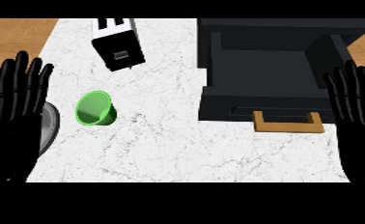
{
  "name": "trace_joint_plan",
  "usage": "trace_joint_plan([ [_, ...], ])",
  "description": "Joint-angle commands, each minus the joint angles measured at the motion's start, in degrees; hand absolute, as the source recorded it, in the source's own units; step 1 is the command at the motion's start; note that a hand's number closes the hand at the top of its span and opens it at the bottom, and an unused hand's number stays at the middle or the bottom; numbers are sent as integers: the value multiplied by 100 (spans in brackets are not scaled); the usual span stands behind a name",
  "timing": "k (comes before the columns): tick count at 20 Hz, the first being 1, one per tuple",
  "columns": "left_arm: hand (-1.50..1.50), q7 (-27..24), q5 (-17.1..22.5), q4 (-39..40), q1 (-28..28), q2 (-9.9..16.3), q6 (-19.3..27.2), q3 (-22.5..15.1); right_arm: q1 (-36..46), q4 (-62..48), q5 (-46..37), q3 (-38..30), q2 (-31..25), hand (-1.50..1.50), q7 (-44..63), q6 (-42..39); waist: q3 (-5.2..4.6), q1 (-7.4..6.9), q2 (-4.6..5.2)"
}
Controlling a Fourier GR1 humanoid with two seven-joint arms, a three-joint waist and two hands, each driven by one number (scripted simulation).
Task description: Pick up the cup, place it into the drawer and close the drawer
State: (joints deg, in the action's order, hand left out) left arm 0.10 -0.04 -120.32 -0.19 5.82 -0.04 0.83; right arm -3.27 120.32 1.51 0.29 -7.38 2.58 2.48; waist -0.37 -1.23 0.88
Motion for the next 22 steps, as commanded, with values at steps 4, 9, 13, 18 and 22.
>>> trace_joint_plan([
  [4, -150, -222, 336, 402, -130, 181, -233, 565, 494, -205, -148, 140, 69, -150, -175, -167, 36, 113, -88],
  [9, -150, 423, 1373, 898, 74, -203, -19, 1056, 272, -145, 58, 458, -144, -150, 240, -605, 30, 111, -84],
  [13, -150, 332, 1540, 1507, -385, 128, -113, 1464, 1079, -549, 193, 311, -91, -150, 676, -567, 34, 113, -84],
  [18, -150, -387, 1306, 2649, -313, 133, -305, 1546, 1068, -1052, 405, -131, -174, -150, -23, -843, 36, 131, -77],
  [22, -150, -507, 1383, 3288, -592, 218, -289, 1679, 1268, -1312, 118, 62, -115, -150, 3, -876, 35, 125, -80],
])
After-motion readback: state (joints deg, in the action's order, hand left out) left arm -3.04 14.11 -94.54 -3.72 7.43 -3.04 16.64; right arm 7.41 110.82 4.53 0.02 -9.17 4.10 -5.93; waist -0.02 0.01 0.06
